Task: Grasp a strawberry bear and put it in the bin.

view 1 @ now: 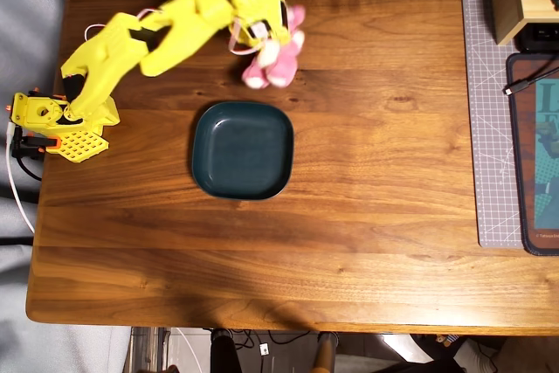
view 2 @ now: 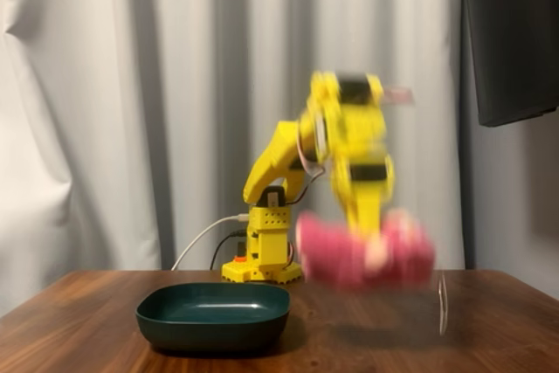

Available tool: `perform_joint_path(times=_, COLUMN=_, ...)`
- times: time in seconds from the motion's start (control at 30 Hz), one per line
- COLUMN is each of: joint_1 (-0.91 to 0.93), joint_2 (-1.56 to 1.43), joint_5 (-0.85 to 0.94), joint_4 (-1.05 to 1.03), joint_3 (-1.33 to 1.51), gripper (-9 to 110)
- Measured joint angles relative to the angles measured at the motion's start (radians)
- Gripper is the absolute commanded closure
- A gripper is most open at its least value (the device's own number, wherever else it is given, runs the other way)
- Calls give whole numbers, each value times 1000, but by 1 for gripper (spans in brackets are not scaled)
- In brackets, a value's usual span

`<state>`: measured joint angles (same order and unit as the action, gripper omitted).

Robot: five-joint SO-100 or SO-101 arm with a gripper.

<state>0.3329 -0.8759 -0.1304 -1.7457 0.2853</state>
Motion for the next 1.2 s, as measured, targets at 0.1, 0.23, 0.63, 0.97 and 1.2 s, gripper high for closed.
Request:
perform_joint_path(times=0.1, joint_1=3, joint_2=-141, joint_5=0, joint_4=0, joint_3=-40, gripper=102)
perform_joint_path(times=0.23, joint_1=-83, joint_2=-255, joint_5=0, joint_4=0, joint_3=-28, gripper=102)
perform_joint_path(times=0.63, joint_1=-419, joint_2=-410, joint_5=150, joint_4=0, joint_3=411, gripper=102)
perform_joint_path(times=0.97, joint_1=-416, joint_2=-574, joint_5=221, joint_4=0, joint_3=785, gripper=102)
perform_joint_path(times=1.2, joint_1=-459, joint_2=-581, joint_5=244, joint_4=31, joint_3=819, gripper=101)
